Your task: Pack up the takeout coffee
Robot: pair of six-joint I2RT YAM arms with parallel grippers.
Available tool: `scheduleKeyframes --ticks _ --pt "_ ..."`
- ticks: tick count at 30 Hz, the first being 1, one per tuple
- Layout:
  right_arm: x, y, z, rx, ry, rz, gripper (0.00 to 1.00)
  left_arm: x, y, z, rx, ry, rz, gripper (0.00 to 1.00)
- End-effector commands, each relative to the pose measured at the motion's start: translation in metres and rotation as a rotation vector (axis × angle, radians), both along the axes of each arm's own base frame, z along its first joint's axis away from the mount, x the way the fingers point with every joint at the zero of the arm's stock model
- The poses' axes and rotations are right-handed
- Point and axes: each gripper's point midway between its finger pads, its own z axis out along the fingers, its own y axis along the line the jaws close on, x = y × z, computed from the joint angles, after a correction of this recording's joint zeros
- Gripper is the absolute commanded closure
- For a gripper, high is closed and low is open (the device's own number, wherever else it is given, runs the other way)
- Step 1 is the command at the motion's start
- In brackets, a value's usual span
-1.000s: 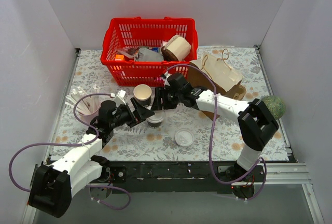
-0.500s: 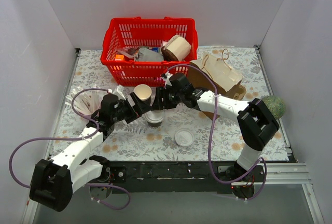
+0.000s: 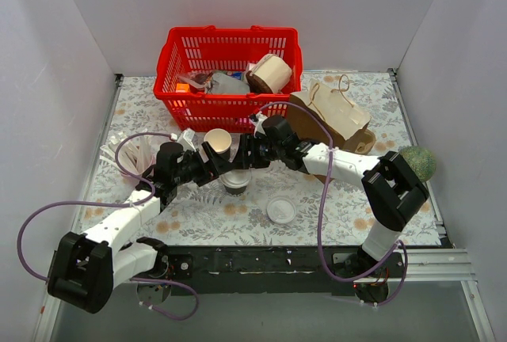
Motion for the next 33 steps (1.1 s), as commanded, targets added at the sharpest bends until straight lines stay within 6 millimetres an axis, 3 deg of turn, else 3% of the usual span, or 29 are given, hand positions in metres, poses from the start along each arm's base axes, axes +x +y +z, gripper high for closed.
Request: scheduleKeyframes --ticks 1,9,24,33 --pt "0.005 0.006 0.026 0.085 -0.046 -0.016 0.35 -0.002 -0.005 0.004 -0.011 -0.019 -0.045 0.27" --pt "0.001 0.002 0.022 0.074 -0.029 -0.022 0.32 0.002 0.011 -0.011 0.081 0.034 0.041 0.4" --pt "0.003 -0.017 0.053 0.07 -0.053 -0.107 0.25 0.002 0.014 -0.017 0.1 0.06 0.059 0.48" --pt "-0.015 -0.041 0.022 -0.074 0.043 -0.105 0.29 0.001 0.012 -0.013 0.088 0.059 0.05 0.48"
